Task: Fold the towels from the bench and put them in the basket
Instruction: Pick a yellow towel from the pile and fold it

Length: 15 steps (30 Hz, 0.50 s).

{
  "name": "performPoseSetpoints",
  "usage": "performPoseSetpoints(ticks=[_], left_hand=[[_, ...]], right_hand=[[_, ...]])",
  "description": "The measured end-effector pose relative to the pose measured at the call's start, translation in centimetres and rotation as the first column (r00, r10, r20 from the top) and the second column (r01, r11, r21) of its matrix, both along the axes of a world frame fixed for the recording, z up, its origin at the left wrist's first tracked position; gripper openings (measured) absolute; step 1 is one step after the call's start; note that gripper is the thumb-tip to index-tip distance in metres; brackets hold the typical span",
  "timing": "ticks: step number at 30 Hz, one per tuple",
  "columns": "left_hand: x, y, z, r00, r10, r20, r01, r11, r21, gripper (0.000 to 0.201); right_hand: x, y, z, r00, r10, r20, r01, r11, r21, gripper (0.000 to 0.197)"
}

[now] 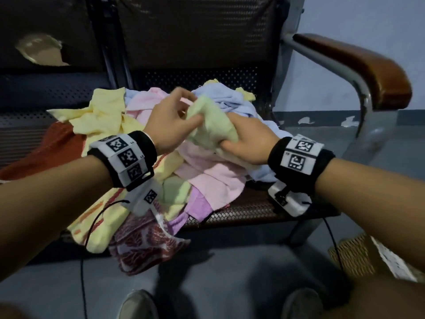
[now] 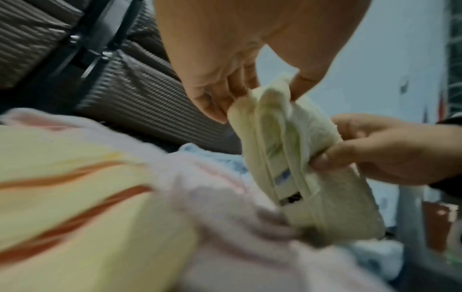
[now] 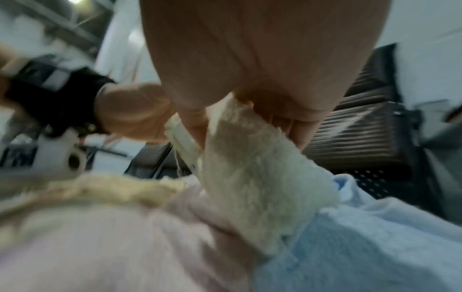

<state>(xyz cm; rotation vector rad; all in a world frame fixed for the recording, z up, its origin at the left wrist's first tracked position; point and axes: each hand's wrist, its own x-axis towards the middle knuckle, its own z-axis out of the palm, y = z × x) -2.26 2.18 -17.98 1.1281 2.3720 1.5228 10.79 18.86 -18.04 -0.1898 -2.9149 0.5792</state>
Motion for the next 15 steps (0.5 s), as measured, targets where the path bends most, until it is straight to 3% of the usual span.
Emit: performPoseSetpoints(ticks=[4,9,12,13,15], left_hand=[[4.7,5.4,3.8,0.987,-0.130,0.099,0.095,0.949,0.301,0.059],[15.4,12.9,4.5,0.869,-0.466,0.164,0.361,0.826,0.432,0.093],[22.2,18.3,2.9,0.768,-0.556,0.317,0.452,0.822,0.346,0.100],[24.3,20.2,2.4,0.733,-0.564,0.382,0.511,0.826,0.238,0.094],[28.5,24.1,1.1,0.621,-0.626,0.472,0.685,0.726,0.060,0.061]], right_hand=[[6.1,2.8,3.2,0.982,-0.126,-0.141,0.053,0.898,-0.436,0.032],[17.7,6.9,5.4,0.928,-0.299,-0.224,0.096,0.771,-0.629,0.028],[25.4,9.7,5.1,0.820,-0.509,-0.263,0.168,0.652,-0.739,0.032],[27.9,10.7,4.5,0.772,-0.584,-0.251,0.200,0.598,-0.776,0.033],[32.6,12.7,2.5,0.680,-0.714,-0.167,0.262,0.449,-0.854,0.031]])
